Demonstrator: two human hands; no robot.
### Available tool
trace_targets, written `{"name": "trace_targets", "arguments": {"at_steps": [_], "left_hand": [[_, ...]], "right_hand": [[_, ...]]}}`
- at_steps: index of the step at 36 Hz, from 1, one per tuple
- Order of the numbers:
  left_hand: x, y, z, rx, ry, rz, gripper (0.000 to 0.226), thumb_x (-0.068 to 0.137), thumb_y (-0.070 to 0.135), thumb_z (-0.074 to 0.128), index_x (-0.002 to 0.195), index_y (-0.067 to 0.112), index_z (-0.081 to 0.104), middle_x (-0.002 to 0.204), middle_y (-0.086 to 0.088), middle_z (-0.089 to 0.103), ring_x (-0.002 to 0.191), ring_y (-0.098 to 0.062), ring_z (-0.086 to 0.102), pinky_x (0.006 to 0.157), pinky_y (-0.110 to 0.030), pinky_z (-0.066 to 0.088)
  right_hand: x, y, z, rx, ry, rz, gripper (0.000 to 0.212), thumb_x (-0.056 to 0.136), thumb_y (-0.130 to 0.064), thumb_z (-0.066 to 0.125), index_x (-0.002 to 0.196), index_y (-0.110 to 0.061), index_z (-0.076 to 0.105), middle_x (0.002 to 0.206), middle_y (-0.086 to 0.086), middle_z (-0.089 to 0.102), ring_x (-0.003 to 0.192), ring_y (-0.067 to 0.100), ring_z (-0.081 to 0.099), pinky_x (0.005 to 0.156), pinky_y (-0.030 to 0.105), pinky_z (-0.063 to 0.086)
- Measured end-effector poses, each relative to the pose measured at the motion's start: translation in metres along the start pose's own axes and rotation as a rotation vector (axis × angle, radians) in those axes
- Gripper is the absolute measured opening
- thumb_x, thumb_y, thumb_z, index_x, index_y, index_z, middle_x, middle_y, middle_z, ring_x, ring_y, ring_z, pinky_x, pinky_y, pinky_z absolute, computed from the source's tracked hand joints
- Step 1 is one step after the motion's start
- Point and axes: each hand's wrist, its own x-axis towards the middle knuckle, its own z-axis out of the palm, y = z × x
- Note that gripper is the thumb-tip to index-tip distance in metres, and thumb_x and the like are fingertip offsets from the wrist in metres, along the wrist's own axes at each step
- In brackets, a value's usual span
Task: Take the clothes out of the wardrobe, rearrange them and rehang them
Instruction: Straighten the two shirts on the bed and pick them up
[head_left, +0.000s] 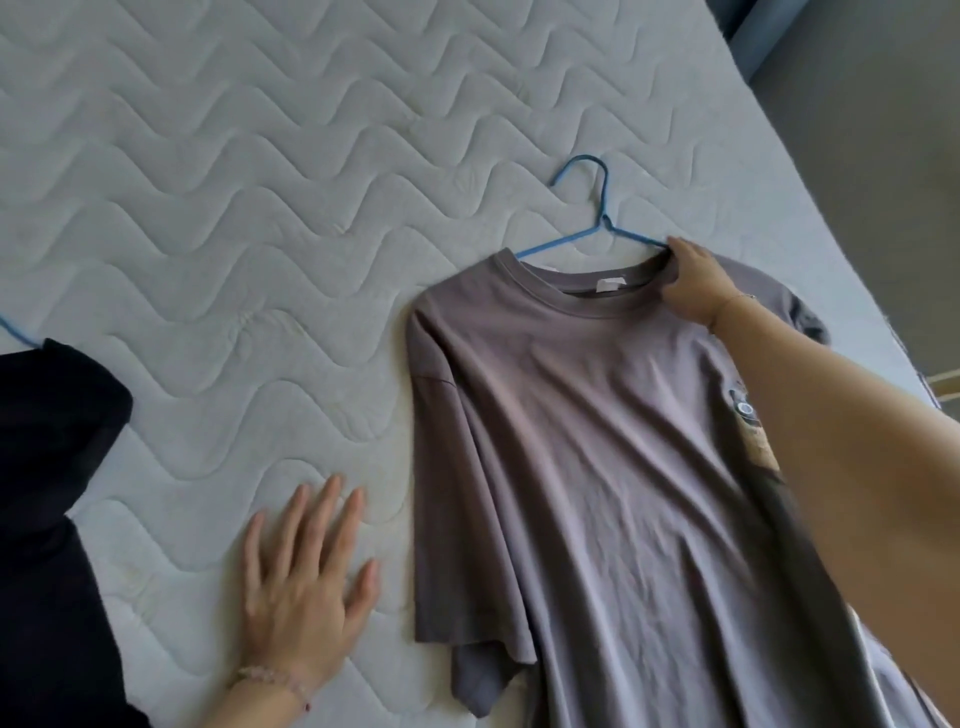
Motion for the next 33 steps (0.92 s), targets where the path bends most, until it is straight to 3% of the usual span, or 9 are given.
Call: {"name": "trace_targets", "arguments": {"at_steps": [3, 8, 13, 16, 18, 21, 24, 29, 33], "left_hand": [[0.0, 0.0, 0.002, 0.006, -0.01, -0.002, 0.057, 0.082, 0.042, 0.043, 0.13, 0.015, 0.057, 0.141, -0.007, 0.05, 0.13, -0.026, 0.041, 0.105, -0.056, 0.031], [0.0, 0.0, 0.001, 0.004, -0.032, -0.005, 0.057, 0.082, 0.042, 0.042, 0.131, 0.016, 0.056, 0.142, -0.006, 0.048, 0.131, -0.025, 0.04, 0.107, -0.056, 0.028], [0.0, 0.0, -0.002, -0.011, -0.077, -0.01, 0.06, 0.081, 0.043, 0.044, 0.133, 0.017, 0.053, 0.143, -0.005, 0.047, 0.133, -0.026, 0.038, 0.108, -0.057, 0.027], [-0.001, 0.0, -0.003, -0.025, -0.093, -0.012, 0.059, 0.081, 0.043, 0.043, 0.134, 0.018, 0.053, 0.143, -0.006, 0.048, 0.132, -0.027, 0.039, 0.107, -0.057, 0.027], [-0.001, 0.0, -0.004, -0.037, -0.099, -0.014, 0.06, 0.08, 0.043, 0.044, 0.134, 0.018, 0.053, 0.143, -0.006, 0.049, 0.132, -0.027, 0.038, 0.107, -0.057, 0.028], [0.0, 0.0, -0.006, -0.062, -0.121, -0.017, 0.06, 0.08, 0.043, 0.043, 0.135, 0.019, 0.052, 0.143, -0.006, 0.048, 0.133, -0.026, 0.037, 0.107, -0.057, 0.028], [0.0, 0.0, -0.009, -0.089, -0.149, -0.024, 0.061, 0.079, 0.042, 0.044, 0.135, 0.02, 0.051, 0.144, -0.005, 0.047, 0.133, -0.026, 0.039, 0.108, -0.056, 0.028], [0.005, 0.0, -0.025, -0.154, -0.302, -0.066, 0.061, 0.078, 0.044, 0.043, 0.135, 0.023, 0.05, 0.145, -0.002, 0.047, 0.134, -0.025, 0.041, 0.109, -0.054, 0.027], [0.011, -0.001, -0.045, -0.194, -0.444, -0.08, 0.061, 0.078, 0.046, 0.039, 0.133, 0.023, 0.052, 0.144, -0.002, 0.048, 0.132, -0.026, 0.045, 0.107, -0.056, 0.03]], "right_hand": [[0.004, -0.002, 0.001, -0.037, -0.016, 0.01, 0.07, 0.084, -0.007, 0.047, 0.149, -0.016, 0.021, 0.157, 0.005, 0.017, 0.145, 0.026, 0.015, 0.117, 0.053, 0.012], [0.001, 0.005, -0.007, -0.163, 0.055, -0.021, 0.049, 0.085, -0.016, 0.055, 0.133, -0.021, 0.048, 0.135, 0.015, 0.042, 0.125, 0.037, 0.04, 0.11, 0.048, 0.023], [-0.019, 0.023, -0.003, -0.146, 0.131, -0.094, 0.039, 0.08, -0.005, 0.066, 0.118, -0.002, 0.058, 0.119, 0.027, 0.05, 0.109, 0.045, 0.05, 0.095, 0.042, 0.039], [-0.036, 0.03, 0.002, -0.112, 0.177, -0.02, 0.036, 0.081, -0.012, 0.069, 0.113, 0.001, 0.061, 0.119, 0.029, 0.05, 0.111, 0.042, 0.05, 0.095, 0.04, 0.039], [-0.046, 0.033, 0.003, -0.118, 0.169, -0.018, 0.03, 0.079, -0.019, 0.07, 0.098, 0.003, 0.065, 0.107, 0.03, 0.058, 0.107, 0.039, 0.051, 0.088, 0.04, 0.043], [-0.069, 0.031, -0.003, -0.075, 0.159, -0.03, 0.023, 0.077, -0.026, 0.073, 0.081, -0.007, 0.06, 0.089, 0.022, 0.063, 0.091, 0.038, 0.058, 0.068, 0.034, 0.039], [-0.094, 0.028, -0.016, -0.016, 0.166, -0.08, 0.032, 0.077, -0.03, 0.072, 0.064, -0.02, 0.045, 0.072, 0.008, 0.056, 0.081, 0.031, 0.056, 0.066, 0.033, 0.036], [-0.159, 0.006, -0.048, 0.02, 0.105, -0.135, 0.03, 0.078, -0.032, 0.073, 0.068, -0.013, 0.052, 0.063, 0.001, 0.051, 0.071, 0.025, 0.048, 0.064, 0.03, 0.031], [-0.219, -0.023, -0.071, 0.041, 0.025, -0.165, 0.029, 0.075, -0.036, 0.075, 0.073, -0.011, 0.059, 0.068, 0.005, 0.059, 0.067, 0.019, 0.05, 0.06, 0.027, 0.038]]}}
